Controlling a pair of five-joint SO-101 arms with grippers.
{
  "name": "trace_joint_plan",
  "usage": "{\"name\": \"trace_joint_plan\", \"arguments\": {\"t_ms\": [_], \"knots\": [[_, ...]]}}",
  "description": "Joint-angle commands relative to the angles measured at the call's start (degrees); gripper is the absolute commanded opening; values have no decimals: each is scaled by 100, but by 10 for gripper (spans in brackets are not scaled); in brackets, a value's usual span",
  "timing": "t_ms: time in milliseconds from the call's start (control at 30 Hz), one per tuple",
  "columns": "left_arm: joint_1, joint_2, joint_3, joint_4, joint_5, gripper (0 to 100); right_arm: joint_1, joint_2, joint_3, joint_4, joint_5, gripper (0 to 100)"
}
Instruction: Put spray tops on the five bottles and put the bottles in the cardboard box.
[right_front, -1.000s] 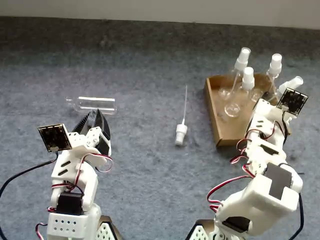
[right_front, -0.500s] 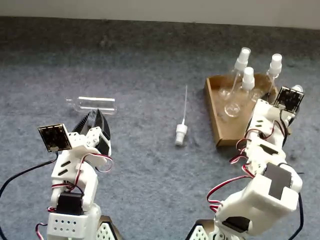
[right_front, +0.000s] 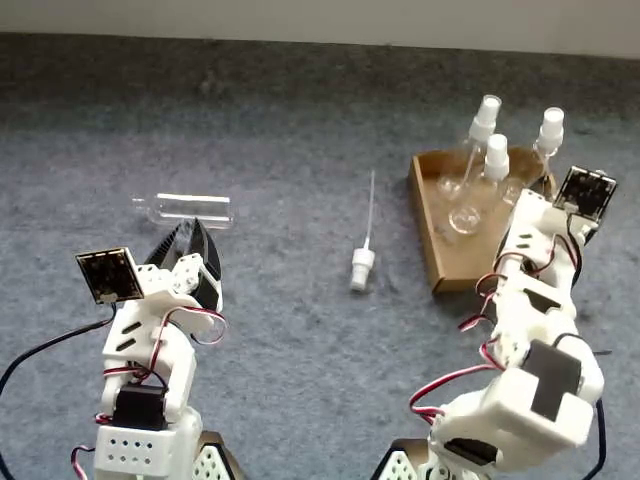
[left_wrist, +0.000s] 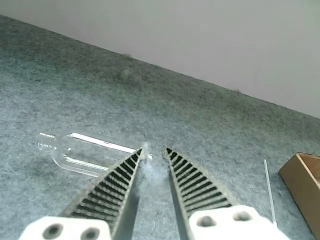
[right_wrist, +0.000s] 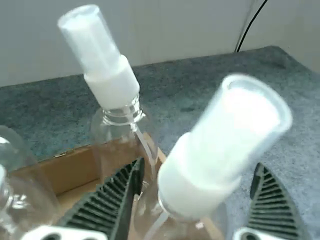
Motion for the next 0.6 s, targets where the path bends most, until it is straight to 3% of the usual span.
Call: {"name": "trace_joint_plan", "arguments": {"t_ms": [0,567], "knots": [[-48,-57,110,9,26,7,-57,-804,-207,1112,70,286],[-84,-57,110,9,18,8,-13,-3495,-215,3371,70,286]]}}
